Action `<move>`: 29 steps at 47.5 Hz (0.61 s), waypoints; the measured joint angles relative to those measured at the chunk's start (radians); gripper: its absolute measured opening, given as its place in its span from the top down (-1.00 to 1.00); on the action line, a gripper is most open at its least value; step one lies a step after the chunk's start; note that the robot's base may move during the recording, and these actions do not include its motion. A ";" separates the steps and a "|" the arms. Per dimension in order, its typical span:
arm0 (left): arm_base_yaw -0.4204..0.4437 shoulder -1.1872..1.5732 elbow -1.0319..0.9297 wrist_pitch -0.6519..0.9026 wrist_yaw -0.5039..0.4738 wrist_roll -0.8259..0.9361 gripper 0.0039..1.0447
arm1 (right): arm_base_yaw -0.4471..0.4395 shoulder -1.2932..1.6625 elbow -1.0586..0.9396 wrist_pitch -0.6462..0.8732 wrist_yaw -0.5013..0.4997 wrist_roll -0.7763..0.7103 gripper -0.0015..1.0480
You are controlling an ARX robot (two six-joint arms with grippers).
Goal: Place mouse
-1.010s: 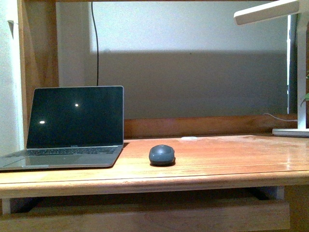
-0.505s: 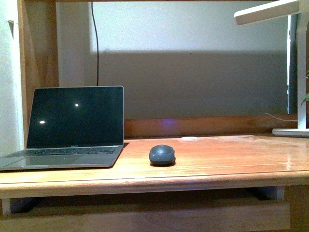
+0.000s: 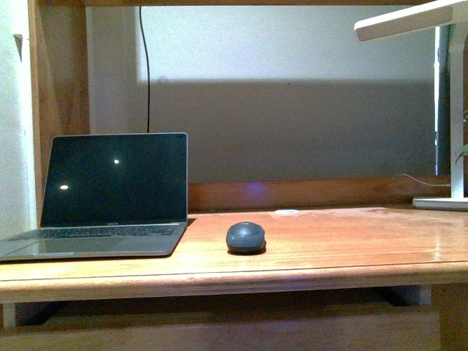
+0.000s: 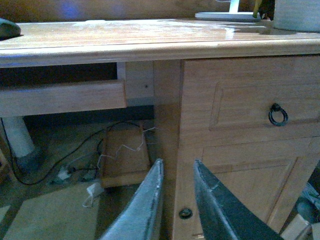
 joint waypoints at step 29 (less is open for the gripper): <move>0.000 0.000 0.000 0.000 0.000 0.000 -0.86 | 0.000 0.000 0.000 0.000 0.000 0.000 -0.86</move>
